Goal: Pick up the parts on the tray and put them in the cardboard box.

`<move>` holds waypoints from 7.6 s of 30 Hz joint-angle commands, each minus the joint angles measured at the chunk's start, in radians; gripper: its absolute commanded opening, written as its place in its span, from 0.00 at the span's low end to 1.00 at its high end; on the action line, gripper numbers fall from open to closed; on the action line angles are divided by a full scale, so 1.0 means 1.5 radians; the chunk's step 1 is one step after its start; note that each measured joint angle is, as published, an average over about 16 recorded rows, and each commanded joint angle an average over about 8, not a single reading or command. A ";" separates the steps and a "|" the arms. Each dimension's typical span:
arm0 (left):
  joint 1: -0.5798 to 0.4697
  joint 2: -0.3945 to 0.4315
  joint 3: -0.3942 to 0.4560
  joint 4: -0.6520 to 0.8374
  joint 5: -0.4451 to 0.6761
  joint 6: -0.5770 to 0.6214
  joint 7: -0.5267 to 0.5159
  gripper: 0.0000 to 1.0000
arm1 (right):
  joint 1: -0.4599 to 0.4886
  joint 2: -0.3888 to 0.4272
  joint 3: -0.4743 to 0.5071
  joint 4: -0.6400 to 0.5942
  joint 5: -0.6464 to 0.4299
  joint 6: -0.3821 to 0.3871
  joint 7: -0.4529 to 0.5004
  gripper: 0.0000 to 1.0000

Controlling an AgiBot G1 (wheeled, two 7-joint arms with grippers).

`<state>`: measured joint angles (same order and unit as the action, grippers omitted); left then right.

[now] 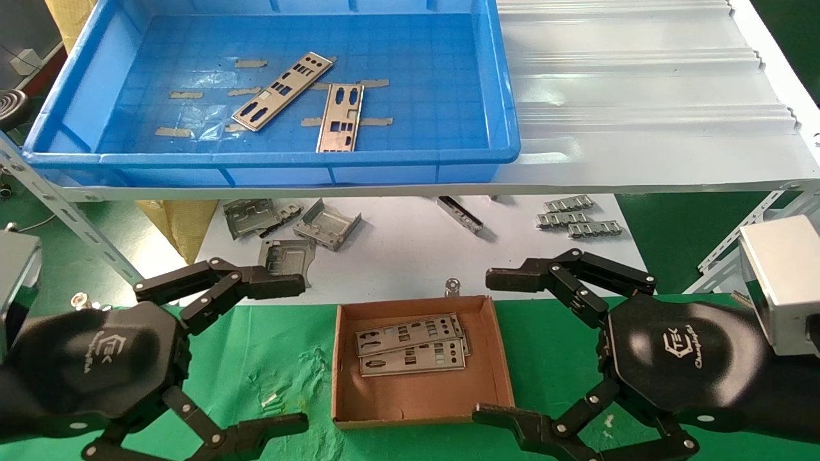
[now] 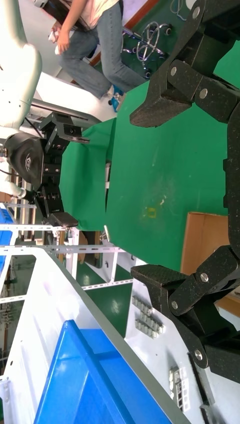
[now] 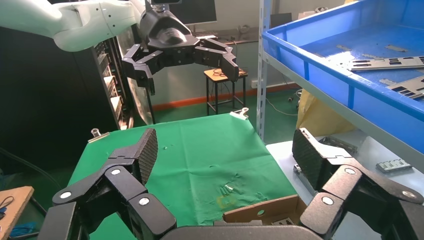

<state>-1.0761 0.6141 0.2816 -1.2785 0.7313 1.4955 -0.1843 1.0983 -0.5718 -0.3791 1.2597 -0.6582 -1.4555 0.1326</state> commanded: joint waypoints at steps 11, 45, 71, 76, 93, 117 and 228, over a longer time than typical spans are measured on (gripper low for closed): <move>0.000 0.000 0.000 0.000 0.000 0.000 0.000 1.00 | 0.000 0.000 0.000 0.000 0.000 0.000 0.000 0.00; 0.000 0.000 0.000 0.000 0.000 0.000 0.000 1.00 | 0.000 0.000 0.000 0.000 0.000 0.000 0.000 0.00; 0.000 0.000 0.000 0.000 0.000 0.000 0.000 1.00 | 0.000 0.000 0.000 0.000 0.000 0.000 0.000 0.00; -0.008 0.002 0.002 0.001 0.005 -0.004 -0.006 1.00 | 0.000 0.000 0.000 0.000 0.000 0.000 0.000 0.00; -0.358 0.165 0.106 0.265 0.235 -0.069 -0.048 1.00 | 0.000 0.000 0.000 0.000 0.000 0.000 0.000 1.00; -0.607 0.354 0.198 0.758 0.421 -0.206 0.092 1.00 | 0.000 0.000 0.000 0.000 0.000 0.000 0.000 1.00; -0.347 0.261 0.341 0.393 0.197 -0.029 0.209 0.00 | 0.000 0.000 -0.001 0.000 0.000 0.000 0.000 1.00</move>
<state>-1.6107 1.0180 0.7895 -0.6828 1.0354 1.4450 0.1376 1.0987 -0.5715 -0.3801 1.2595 -0.6576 -1.4553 0.1321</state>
